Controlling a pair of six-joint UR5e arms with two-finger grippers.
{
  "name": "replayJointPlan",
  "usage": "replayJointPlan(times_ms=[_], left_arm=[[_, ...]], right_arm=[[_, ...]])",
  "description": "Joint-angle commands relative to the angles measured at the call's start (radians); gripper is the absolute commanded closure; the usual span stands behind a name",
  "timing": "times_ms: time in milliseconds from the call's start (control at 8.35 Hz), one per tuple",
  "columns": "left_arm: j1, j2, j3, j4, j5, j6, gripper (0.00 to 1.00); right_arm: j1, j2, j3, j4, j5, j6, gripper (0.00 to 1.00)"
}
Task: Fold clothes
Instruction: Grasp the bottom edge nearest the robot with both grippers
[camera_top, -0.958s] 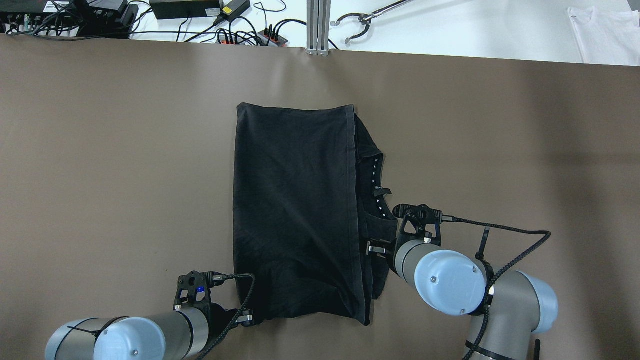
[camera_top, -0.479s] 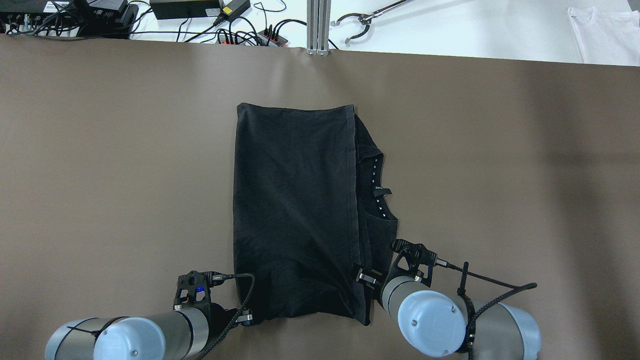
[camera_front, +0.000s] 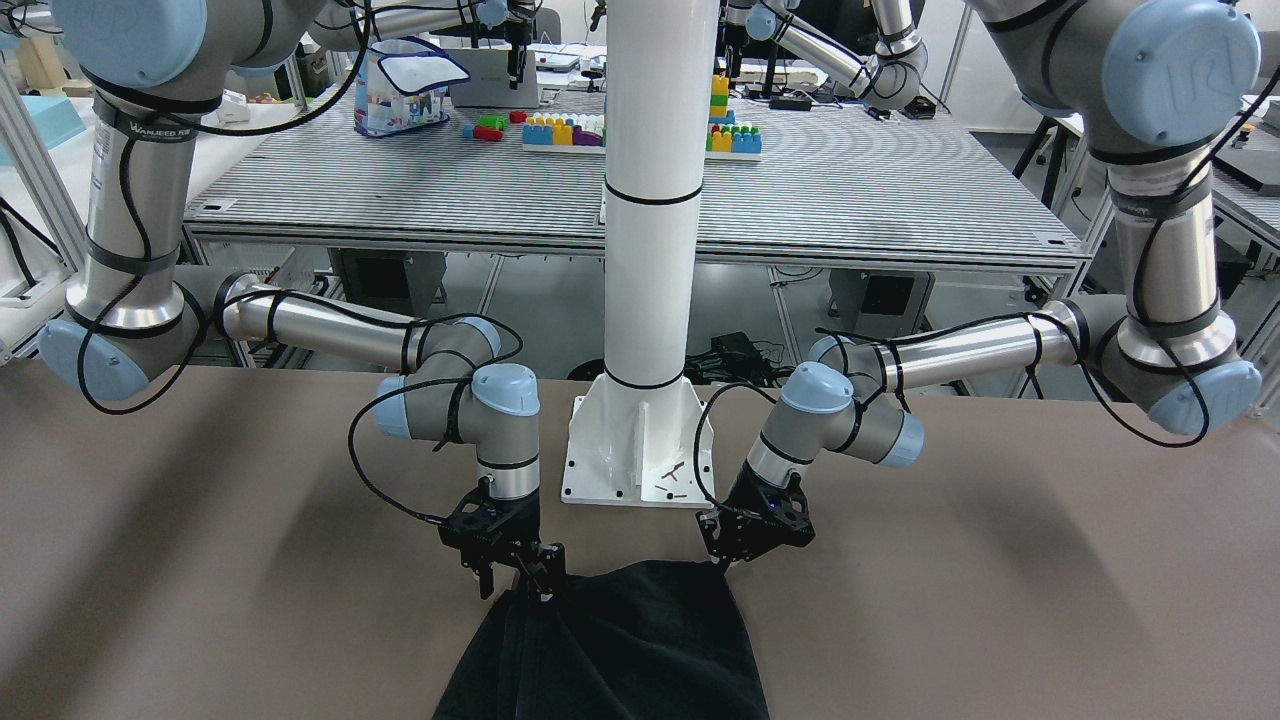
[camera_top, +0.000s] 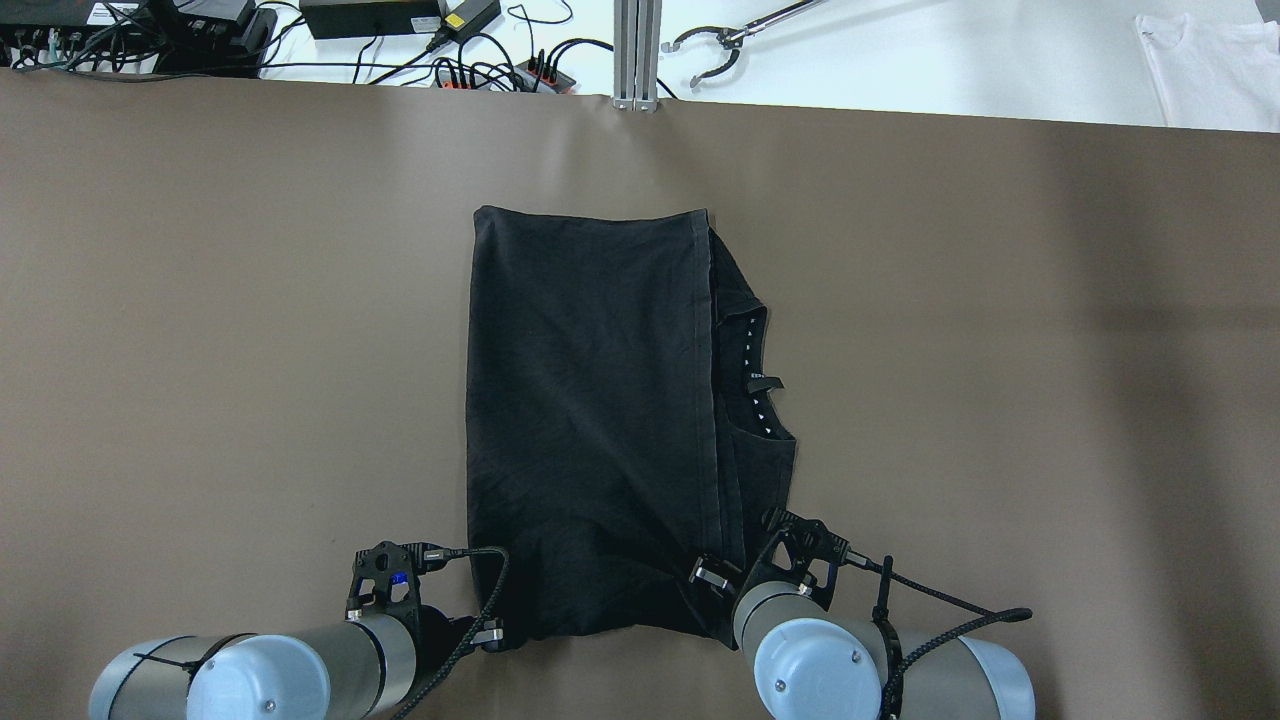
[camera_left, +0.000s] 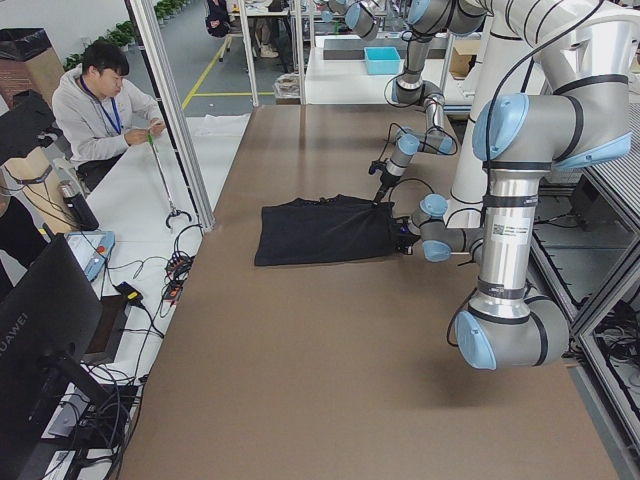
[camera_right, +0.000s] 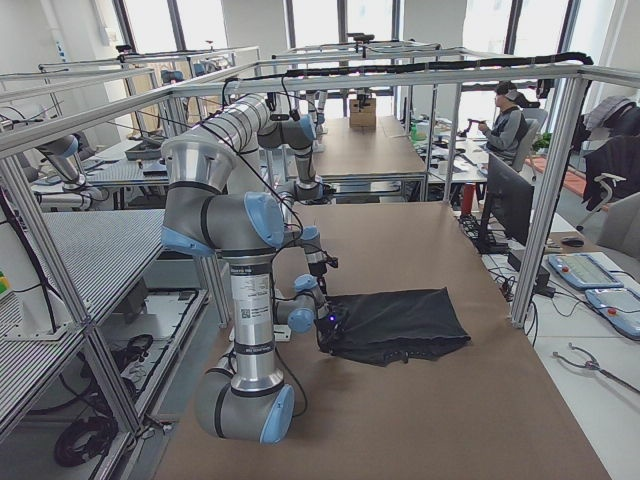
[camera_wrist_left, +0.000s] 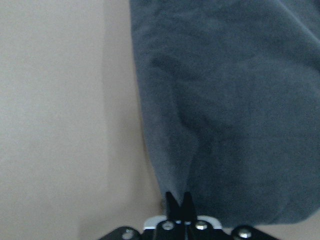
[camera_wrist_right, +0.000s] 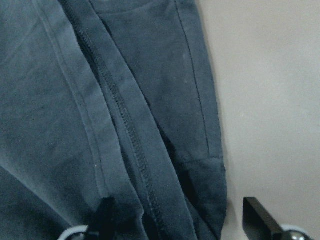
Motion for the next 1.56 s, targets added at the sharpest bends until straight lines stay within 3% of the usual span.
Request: replayJointPlan(times_ms=[0, 120, 359, 479, 718, 838, 1077, 1437], left_arm=[[0.000, 0.000, 0.001, 0.001, 0.000, -0.001, 1.00], [0.000, 0.002, 0.001, 0.001, 0.000, 0.001, 1.00], [0.000, 0.000, -0.001, 0.000, 0.000, 0.001, 1.00], [0.000, 0.002, 0.000, 0.001, 0.000, 0.001, 1.00], [0.000, 0.000, -0.001, 0.000, 0.000, 0.001, 1.00], [0.000, 0.000, -0.001, -0.001, 0.000, -0.001, 1.00], [0.000, -0.001, -0.003, 0.001, 0.000, 0.001, 1.00], [-0.008, 0.015, -0.100, 0.015, -0.006, 0.001, 1.00]], right_arm=[[-0.010, 0.010, -0.010, -0.004, -0.012, 0.025, 0.17], [-0.010, 0.010, -0.009, -0.004, -0.014, 0.031, 0.29], [-0.010, 0.010, -0.007, -0.004, -0.014, 0.040, 0.40], [-0.011, 0.011, -0.007, -0.004, -0.032, 0.081, 0.53], [-0.013, 0.013, -0.002, -0.004, -0.045, 0.140, 0.89], [-0.013, 0.013, 0.001, -0.006, -0.058, 0.154, 1.00], [-0.011, 0.013, 0.023, -0.007, -0.063, 0.154, 1.00], [-0.038, 0.011, 0.196, -0.171, -0.055, 0.154, 1.00]])
